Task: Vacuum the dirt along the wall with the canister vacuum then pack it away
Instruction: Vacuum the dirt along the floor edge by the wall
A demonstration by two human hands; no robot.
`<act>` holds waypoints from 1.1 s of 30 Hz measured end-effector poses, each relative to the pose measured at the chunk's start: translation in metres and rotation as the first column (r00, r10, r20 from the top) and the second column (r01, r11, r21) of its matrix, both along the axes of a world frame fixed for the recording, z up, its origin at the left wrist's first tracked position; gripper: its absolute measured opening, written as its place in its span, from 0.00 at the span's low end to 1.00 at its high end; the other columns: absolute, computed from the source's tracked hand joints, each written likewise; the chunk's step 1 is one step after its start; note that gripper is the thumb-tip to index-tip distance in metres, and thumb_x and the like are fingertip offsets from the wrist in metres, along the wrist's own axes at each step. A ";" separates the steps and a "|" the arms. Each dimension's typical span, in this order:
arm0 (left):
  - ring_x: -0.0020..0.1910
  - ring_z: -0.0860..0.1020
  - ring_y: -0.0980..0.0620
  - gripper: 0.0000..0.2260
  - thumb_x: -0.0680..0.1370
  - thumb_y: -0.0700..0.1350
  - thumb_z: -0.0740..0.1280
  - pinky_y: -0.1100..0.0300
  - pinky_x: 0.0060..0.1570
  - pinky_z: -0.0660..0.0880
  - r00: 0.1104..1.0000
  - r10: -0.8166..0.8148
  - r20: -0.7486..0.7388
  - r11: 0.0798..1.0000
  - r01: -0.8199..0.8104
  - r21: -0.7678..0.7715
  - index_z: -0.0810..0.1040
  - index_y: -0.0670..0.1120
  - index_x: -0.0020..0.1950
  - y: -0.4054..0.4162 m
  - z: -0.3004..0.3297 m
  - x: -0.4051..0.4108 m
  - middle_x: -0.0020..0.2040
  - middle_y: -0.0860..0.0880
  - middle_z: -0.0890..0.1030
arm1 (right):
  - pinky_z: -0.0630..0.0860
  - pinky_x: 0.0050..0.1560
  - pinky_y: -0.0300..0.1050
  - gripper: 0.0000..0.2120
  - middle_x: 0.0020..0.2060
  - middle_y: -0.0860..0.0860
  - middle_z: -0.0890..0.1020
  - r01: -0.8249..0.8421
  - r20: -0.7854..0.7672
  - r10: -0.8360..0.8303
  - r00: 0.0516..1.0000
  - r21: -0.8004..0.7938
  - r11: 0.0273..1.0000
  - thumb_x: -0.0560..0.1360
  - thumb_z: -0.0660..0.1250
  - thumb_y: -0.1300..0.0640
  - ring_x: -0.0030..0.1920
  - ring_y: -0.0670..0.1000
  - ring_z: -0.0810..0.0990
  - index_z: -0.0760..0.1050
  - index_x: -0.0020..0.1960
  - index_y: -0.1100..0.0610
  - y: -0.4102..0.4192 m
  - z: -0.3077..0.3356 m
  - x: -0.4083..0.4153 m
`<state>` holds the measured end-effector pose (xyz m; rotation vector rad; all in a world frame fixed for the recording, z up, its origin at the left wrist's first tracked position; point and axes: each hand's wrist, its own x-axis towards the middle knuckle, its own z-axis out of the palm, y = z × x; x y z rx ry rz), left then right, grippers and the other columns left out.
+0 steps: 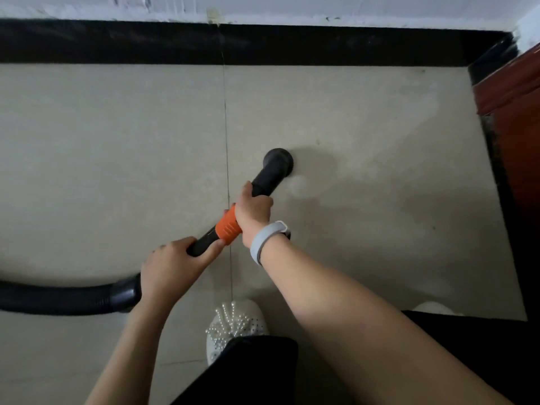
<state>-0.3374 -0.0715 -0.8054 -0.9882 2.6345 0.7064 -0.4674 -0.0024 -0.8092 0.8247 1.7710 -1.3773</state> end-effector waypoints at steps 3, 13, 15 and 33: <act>0.32 0.77 0.44 0.26 0.70 0.68 0.61 0.55 0.33 0.72 0.980 0.198 -0.009 0.979 -0.198 0.049 0.72 0.45 0.30 -0.008 -0.003 0.005 0.27 0.48 0.78 | 0.72 0.60 0.56 0.24 0.58 0.63 0.77 -0.267 -0.038 0.269 0.963 0.051 0.962 0.79 0.56 0.46 0.56 0.63 0.78 0.60 0.64 0.66 -0.032 0.003 -0.002; 0.36 0.80 0.43 0.24 0.72 0.68 0.56 0.49 0.41 0.77 0.969 0.241 -0.053 0.955 -0.227 0.189 0.73 0.47 0.36 -0.016 -0.008 -0.040 0.33 0.47 0.80 | 0.72 0.63 0.56 0.24 0.59 0.61 0.77 -0.434 -0.109 0.428 0.897 -0.036 0.900 0.80 0.56 0.46 0.60 0.62 0.76 0.68 0.63 0.65 -0.058 -0.002 -0.073; 0.35 0.79 0.44 0.24 0.72 0.68 0.56 0.53 0.36 0.75 0.978 0.210 0.004 0.960 -0.207 0.191 0.71 0.47 0.34 -0.008 -0.012 -0.027 0.30 0.48 0.78 | 0.74 0.61 0.58 0.25 0.49 0.59 0.80 -0.381 -0.019 0.381 0.924 -0.104 0.919 0.78 0.58 0.44 0.52 0.61 0.80 0.65 0.64 0.64 -0.044 -0.008 -0.058; 0.38 0.77 0.47 0.20 0.73 0.67 0.56 0.58 0.34 0.65 0.994 -0.006 0.105 0.995 -0.004 0.098 0.69 0.54 0.54 0.012 0.001 0.020 0.35 0.53 0.73 | 0.80 0.35 0.46 0.22 0.48 0.53 0.79 -0.389 0.112 0.414 0.903 -0.191 0.901 0.78 0.54 0.38 0.48 0.53 0.80 0.70 0.54 0.57 0.008 -0.020 0.005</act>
